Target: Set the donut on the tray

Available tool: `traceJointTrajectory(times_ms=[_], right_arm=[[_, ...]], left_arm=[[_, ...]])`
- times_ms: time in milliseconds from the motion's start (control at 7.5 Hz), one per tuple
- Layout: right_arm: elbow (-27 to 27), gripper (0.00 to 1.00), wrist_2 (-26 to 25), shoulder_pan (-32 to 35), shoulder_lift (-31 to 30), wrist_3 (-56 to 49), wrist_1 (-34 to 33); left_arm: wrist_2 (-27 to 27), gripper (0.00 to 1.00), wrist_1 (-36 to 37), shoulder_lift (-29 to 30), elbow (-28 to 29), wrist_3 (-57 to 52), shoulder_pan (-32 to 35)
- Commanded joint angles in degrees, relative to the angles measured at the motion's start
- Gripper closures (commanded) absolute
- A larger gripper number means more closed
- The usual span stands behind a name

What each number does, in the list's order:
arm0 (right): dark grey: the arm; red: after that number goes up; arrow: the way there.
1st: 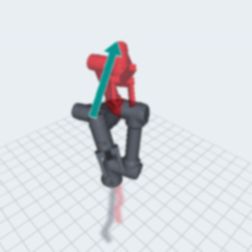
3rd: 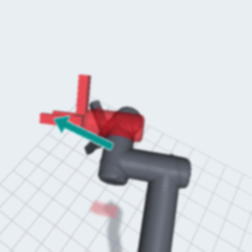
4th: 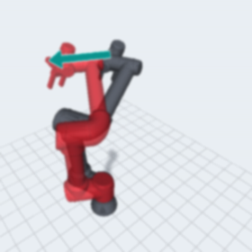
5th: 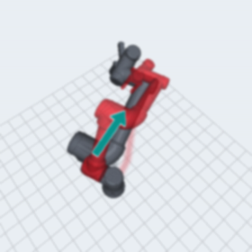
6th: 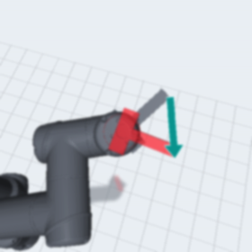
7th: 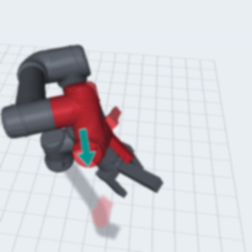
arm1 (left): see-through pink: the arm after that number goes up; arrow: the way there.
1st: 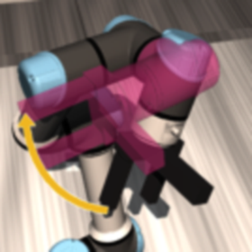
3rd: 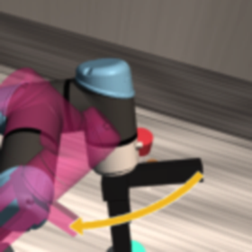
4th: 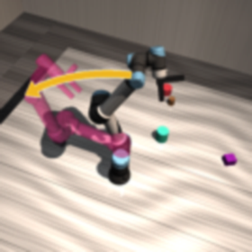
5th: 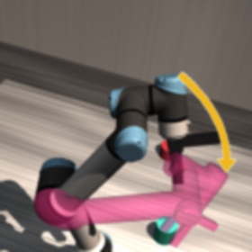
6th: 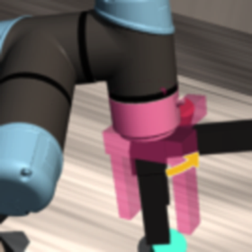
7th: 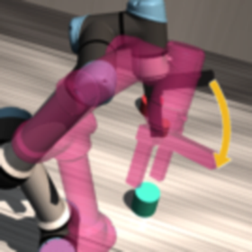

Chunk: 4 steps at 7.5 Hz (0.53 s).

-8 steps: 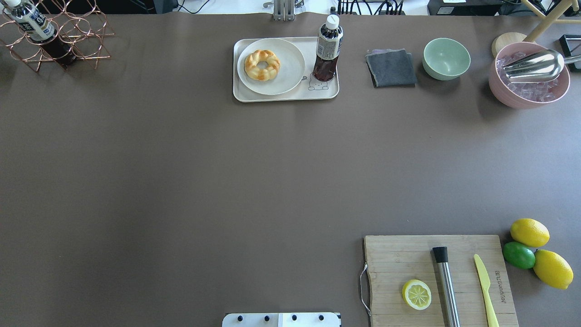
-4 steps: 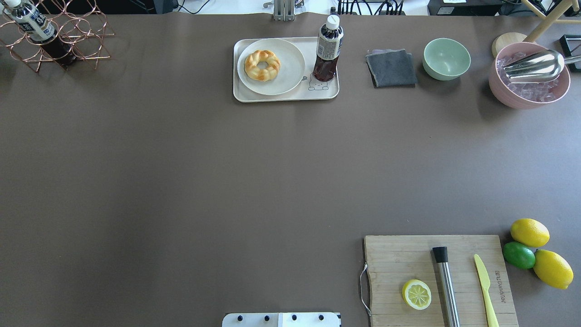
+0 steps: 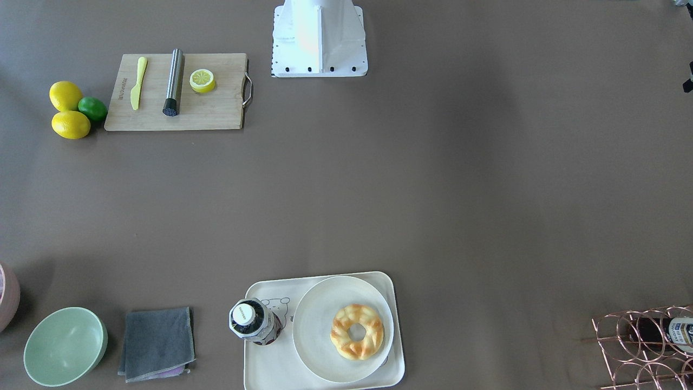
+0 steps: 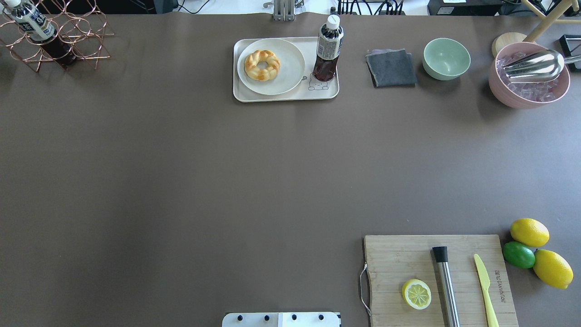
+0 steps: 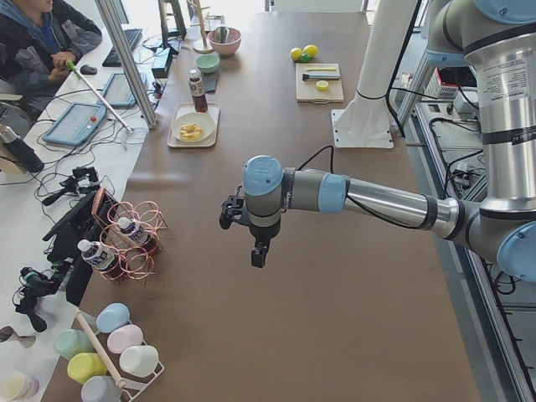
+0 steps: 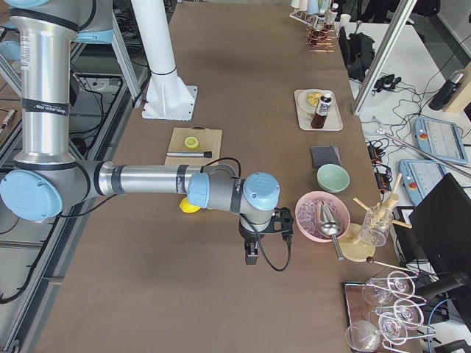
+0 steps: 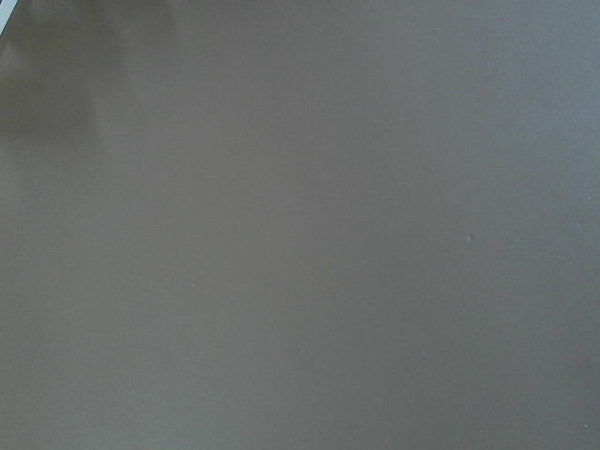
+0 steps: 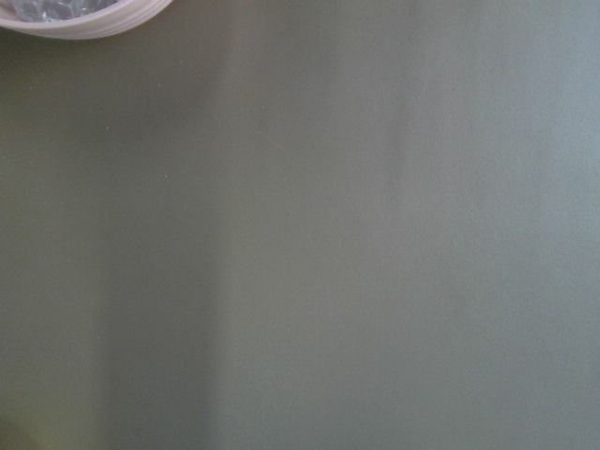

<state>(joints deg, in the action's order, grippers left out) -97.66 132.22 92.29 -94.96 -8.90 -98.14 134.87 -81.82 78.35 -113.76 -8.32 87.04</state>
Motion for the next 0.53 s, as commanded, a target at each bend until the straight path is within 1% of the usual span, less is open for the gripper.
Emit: traceJointTrajectory(times_ms=[0,400], right_arm=[[-0.78,0.0,-0.47,0.7,-0.4,-0.24,-0.65],[-0.69,0.0,-0.56,0.7,-0.32,-0.68,-0.73]], left_arm=[[-0.22,0.03,-0.27,0.05,3.08,-0.11,-0.12],[-0.31,0.03,-0.27,-0.3,3.28,-0.11,0.49]])
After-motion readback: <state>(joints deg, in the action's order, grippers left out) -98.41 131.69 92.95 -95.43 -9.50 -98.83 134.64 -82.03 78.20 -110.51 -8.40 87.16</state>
